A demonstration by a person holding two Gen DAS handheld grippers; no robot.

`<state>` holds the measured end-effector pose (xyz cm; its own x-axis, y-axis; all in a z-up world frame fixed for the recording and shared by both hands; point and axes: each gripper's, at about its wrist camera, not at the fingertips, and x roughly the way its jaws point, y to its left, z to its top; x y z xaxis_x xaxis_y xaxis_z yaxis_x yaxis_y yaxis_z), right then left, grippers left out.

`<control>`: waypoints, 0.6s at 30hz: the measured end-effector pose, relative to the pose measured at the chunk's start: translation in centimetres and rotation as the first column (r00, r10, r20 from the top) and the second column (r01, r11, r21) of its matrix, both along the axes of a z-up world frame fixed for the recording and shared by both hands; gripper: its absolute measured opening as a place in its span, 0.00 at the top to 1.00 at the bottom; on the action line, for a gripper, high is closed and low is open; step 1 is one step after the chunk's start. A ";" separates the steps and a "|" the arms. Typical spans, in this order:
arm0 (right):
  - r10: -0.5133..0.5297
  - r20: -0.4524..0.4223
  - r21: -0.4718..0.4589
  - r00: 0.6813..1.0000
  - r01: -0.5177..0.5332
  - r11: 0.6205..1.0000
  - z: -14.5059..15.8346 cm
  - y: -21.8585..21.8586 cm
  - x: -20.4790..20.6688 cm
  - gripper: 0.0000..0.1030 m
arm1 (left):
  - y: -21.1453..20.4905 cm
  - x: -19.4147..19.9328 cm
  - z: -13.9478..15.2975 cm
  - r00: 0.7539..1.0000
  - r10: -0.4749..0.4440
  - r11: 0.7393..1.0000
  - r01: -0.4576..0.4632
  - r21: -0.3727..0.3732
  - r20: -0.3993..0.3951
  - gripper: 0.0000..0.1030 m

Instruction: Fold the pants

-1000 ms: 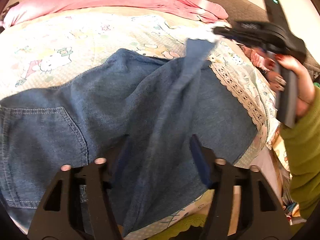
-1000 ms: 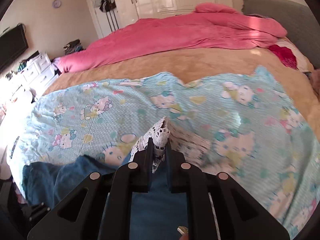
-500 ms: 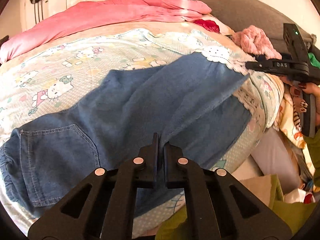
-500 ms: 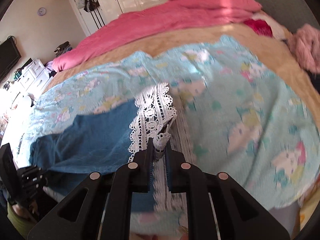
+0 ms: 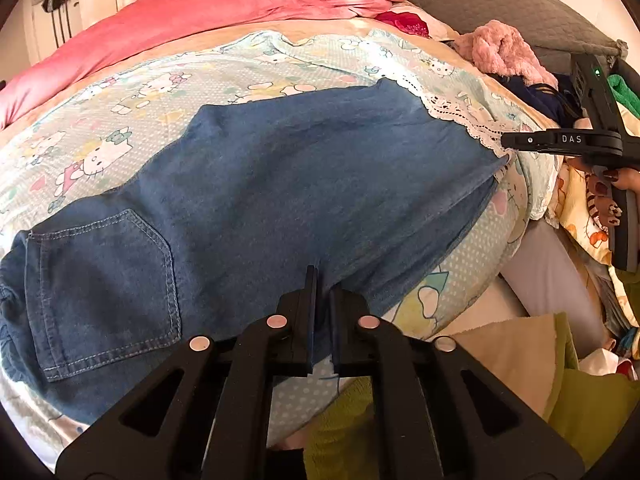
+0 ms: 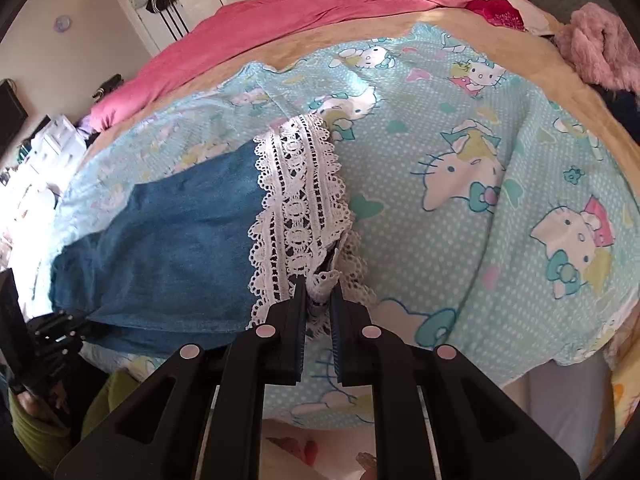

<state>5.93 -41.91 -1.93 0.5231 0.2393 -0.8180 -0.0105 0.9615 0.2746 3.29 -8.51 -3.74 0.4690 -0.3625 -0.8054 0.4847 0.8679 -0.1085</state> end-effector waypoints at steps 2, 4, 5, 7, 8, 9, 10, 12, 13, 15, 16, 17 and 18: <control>0.000 -0.009 -0.019 1.000 -0.001 1.000 -0.3 0.0 0.1 0.90 | -0.2 -0.1 -0.2 1.000 -0.010 1.000 0.010 0.009 -0.003 0.97; 0.004 -0.045 -0.062 0.999 -0.006 0.998 -1.1 0.1 0.4 0.81 | -0.5 0.0 -0.6 1.000 -0.017 1.000 0.017 0.020 -0.015 0.96; -0.011 -0.042 -0.087 0.999 0.007 0.996 -1.1 0.1 0.2 0.75 | -0.6 0.1 -1.0 0.999 -0.015 1.000 0.015 0.022 -0.028 0.96; -0.017 0.014 -0.128 1.000 0.019 0.992 0.0 0.1 -0.5 0.69 | -0.5 0.2 -1.3 0.999 -0.013 1.000 0.014 0.022 -0.037 0.96; -0.001 0.070 -0.159 0.998 0.012 0.987 1.0 0.4 -1.0 0.69 | -0.5 0.2 -1.4 0.999 -0.013 1.000 0.014 0.022 -0.039 0.96; 0.026 0.116 -0.194 0.993 -0.003 0.981 2.0 1.0 -1.4 0.69 | -0.5 0.2 -1.4 0.999 -0.014 1.000 0.015 0.023 -0.038 0.96; 0.064 0.152 -0.222 0.986 -0.029 0.975 2.7 1.8 -1.8 0.69 | -0.6 0.2 -1.3 0.999 -0.016 1.000 0.017 0.023 -0.036 0.96; 0.208 0.188 -0.258 0.960 -0.156 0.953 3.5 4.4 -2.3 0.69 | -0.7 0.1 -1.3 0.999 -0.017 1.000 0.018 0.025 -0.033 0.96; 0.287 0.188 -0.272 0.939 -0.231 0.934 3.5 5.8 -2.6 0.67 | -0.7 0.1 -1.3 0.999 -0.017 1.000 0.017 0.025 -0.033 0.96; 0.458 0.164 -0.342 0.873 -0.386 0.857 2.7 9.2 -3.5 0.67 | -0.5 0.1 -1.2 0.999 -0.013 1.000 0.013 0.020 -0.031 0.96; 0.523 0.144 -0.385 0.840 -0.439 0.812 2.1 10.6 -4.0 0.67 | -0.5 0.1 -1.1 1.000 -0.011 1.000 0.011 0.017 -0.029 0.96; 0.593 0.116 -0.432 0.797 -0.497 0.752 1.3 12.2 -4.7 0.67 | -0.4 0.1 -1.0 1.000 -0.009 1.000 0.010 0.016 -0.027 0.96; 0.642 0.095 -0.459 0.761 -0.538 0.707 0.7 13.3 -5.2 0.67 | -0.3 0.1 -1.0 1.000 -0.008 1.000 0.009 0.014 -0.027 0.96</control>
<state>0.72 -28.57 -1.26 0.5653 0.2611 -0.7825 -0.6249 0.7547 -0.1997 3.38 -8.86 -4.73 0.4442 -0.3551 -0.8225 0.4892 0.8653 -0.1094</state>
